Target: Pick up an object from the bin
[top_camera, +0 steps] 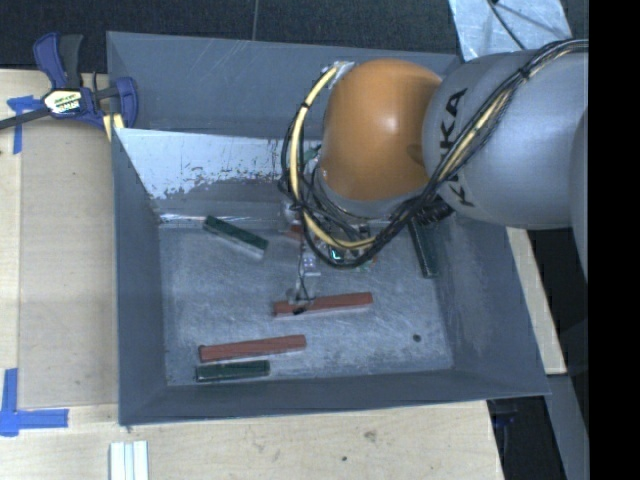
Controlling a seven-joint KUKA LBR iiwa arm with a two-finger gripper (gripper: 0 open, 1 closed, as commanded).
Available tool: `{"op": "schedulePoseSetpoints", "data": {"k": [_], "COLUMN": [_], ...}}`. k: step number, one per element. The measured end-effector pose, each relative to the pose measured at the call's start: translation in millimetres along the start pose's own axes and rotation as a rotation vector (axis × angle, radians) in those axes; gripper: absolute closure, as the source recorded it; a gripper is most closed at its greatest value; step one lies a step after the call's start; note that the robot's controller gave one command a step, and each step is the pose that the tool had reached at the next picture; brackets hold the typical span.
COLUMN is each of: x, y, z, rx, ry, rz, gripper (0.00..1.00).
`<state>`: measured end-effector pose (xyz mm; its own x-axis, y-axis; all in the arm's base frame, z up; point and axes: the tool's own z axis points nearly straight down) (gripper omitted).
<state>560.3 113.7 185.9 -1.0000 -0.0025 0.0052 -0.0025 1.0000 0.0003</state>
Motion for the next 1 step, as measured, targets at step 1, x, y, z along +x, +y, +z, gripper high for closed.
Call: {"op": "schedulePoseSetpoints", "data": {"k": [1], "x": [67.8], "y": [-38.5], "z": [115.8], "rx": [0.001], "ry": [0.0], "rz": [0.304], "gripper": [0.0]}}
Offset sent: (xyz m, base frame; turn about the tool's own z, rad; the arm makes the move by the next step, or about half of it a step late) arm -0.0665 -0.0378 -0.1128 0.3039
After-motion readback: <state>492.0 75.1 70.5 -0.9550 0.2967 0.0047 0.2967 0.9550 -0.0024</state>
